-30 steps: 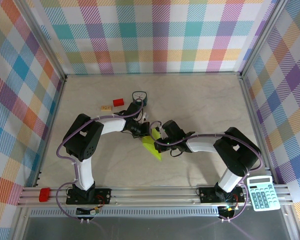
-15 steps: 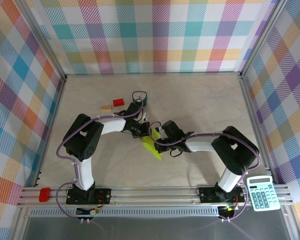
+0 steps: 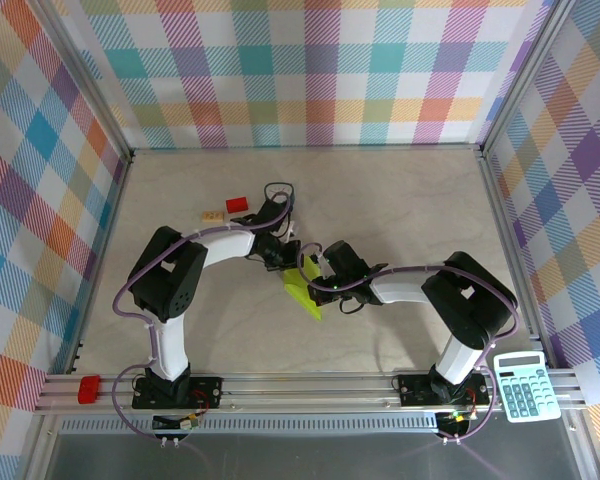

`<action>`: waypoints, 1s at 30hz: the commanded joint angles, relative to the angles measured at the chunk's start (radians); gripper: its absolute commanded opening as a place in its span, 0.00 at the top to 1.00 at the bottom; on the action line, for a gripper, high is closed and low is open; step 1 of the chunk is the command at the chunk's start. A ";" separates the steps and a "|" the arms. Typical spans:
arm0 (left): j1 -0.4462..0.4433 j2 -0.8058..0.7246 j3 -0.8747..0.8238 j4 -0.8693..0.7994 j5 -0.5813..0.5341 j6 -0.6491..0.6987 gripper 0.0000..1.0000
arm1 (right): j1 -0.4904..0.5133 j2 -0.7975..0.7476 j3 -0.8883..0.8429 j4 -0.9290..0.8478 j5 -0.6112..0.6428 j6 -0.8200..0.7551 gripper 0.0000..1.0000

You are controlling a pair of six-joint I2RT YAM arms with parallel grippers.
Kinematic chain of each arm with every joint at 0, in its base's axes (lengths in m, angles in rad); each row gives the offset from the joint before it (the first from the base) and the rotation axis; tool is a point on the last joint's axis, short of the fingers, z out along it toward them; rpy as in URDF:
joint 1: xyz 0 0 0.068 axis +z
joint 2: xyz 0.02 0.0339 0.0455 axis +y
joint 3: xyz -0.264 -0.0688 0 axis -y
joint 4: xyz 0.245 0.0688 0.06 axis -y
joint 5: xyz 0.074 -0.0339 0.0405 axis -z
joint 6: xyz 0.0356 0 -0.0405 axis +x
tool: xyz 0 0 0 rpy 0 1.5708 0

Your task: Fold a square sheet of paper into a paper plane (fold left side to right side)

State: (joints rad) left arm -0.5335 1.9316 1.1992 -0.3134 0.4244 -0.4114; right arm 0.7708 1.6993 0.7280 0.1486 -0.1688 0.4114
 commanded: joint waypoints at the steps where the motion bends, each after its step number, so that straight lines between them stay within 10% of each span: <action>1: 0.016 -0.042 0.048 -0.061 -0.032 0.042 0.89 | -0.005 0.028 -0.043 -0.057 0.014 0.018 1.00; 16: 0.033 -0.493 -0.481 0.370 0.093 -0.116 0.88 | -0.005 0.051 -0.043 -0.052 0.000 0.059 1.00; 30: -0.065 -0.343 -0.573 0.654 0.107 -0.257 0.88 | -0.005 0.043 -0.046 -0.061 0.015 0.062 1.00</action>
State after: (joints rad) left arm -0.5850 1.5566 0.6075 0.2871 0.5262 -0.6529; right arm 0.7708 1.7031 0.7132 0.1848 -0.1844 0.4641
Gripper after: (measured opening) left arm 0.120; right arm 0.051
